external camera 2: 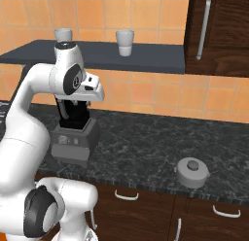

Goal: Close the lid blender by securely placing the lid on top.

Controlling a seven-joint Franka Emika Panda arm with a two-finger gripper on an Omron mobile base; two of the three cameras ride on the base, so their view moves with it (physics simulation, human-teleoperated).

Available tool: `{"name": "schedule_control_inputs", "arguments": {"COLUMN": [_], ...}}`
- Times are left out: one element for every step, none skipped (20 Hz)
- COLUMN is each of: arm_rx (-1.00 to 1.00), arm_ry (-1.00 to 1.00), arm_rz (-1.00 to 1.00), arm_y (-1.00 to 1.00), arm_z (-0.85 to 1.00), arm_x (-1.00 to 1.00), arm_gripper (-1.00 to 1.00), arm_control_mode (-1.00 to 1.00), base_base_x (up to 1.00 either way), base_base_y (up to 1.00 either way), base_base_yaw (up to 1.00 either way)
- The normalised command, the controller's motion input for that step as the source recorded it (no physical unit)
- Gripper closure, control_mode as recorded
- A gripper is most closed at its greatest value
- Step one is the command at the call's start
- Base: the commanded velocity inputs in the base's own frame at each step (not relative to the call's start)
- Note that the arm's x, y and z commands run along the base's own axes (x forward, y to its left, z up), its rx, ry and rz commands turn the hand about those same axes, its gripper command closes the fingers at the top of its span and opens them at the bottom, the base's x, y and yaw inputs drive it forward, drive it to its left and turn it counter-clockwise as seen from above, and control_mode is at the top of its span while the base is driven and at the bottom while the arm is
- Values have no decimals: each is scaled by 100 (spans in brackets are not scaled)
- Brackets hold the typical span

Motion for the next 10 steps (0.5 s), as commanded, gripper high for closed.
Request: {"name": "schedule_control_inputs", "arguments": {"arm_rx": [0, 0, 0, 0, 0, 0, 0, 0, 0, 0], "arm_ry": [0, 0, 0, -1, 0, 0, 1, 9, 13, 17], "arm_rz": [0, -7, -6, -24, -33, -48, -55, -56, -57, -59], "arm_y": [0, -31, -35, -68, -100, -100, -100, -100, -100, -100], "arm_z": [0, -3, 0, -5, -19, -26, -37, -50, -49, -50], "arm_x": [-10, -15, -19, -23, -33, -13, 0, 0, 0, 0], "arm_gripper": [-100, -100, -100, -100, -100, -100, -100, -100, -100, -100], "arm_control_mode": [-100, -100, -100, -100, -100, -100, -100, -100, -100, -100], "base_base_x": [0, 0, 0, 0, 0, 0, 0, 0, 0, 0], "base_base_y": [0, 0, 0, 0, 0, 0, 0, 0, 0, 0], "base_base_yaw": [0, 0, 0, 0, 0, 0, 0, 0, 0, 0]}}
